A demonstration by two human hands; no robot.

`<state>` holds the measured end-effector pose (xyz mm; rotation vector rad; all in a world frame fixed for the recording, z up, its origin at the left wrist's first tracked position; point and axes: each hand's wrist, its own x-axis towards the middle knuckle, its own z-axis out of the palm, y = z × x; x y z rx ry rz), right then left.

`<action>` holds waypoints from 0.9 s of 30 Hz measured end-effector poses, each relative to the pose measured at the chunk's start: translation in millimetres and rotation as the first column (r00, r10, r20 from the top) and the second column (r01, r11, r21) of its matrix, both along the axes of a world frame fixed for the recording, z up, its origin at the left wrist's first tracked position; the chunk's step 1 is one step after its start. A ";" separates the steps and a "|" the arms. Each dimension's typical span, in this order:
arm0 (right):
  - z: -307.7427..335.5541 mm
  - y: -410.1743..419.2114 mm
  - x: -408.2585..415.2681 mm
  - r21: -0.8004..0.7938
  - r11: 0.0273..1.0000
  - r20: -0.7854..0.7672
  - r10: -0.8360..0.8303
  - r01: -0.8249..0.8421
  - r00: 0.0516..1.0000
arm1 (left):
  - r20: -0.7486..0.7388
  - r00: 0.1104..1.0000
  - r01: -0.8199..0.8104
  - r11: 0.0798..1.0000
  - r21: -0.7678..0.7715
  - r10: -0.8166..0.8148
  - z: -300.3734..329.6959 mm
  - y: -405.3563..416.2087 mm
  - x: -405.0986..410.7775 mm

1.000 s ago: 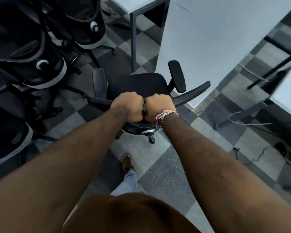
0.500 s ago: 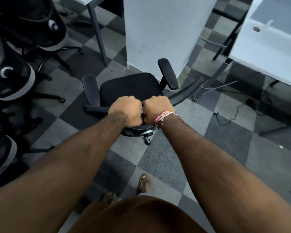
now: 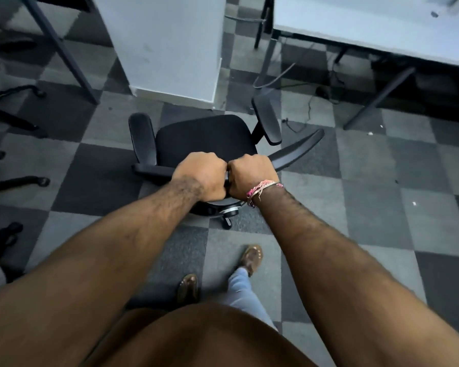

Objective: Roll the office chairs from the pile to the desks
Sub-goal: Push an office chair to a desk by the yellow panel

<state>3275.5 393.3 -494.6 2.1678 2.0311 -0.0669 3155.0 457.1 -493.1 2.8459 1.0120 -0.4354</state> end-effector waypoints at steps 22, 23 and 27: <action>-8.0 -224.2 -18.1 0.058 0.976 -0.028 -0.210 0.211 0.977 | 0.013 0.966 0.258 0.966 -0.013 -0.258 -4.4 -191.5 -1.8; -7.2 -226.4 -21.0 0.052 0.972 -0.025 -0.229 0.230 0.973 | 0.019 0.959 0.282 0.959 -0.006 -0.282 -5.1 -192.1 -3.0; -9.2 -230.2 -42.8 0.042 0.951 -0.013 -0.306 0.307 0.952 | 0.041 0.930 0.365 0.931 0.010 -0.365 -6.8 -188.2 -18.2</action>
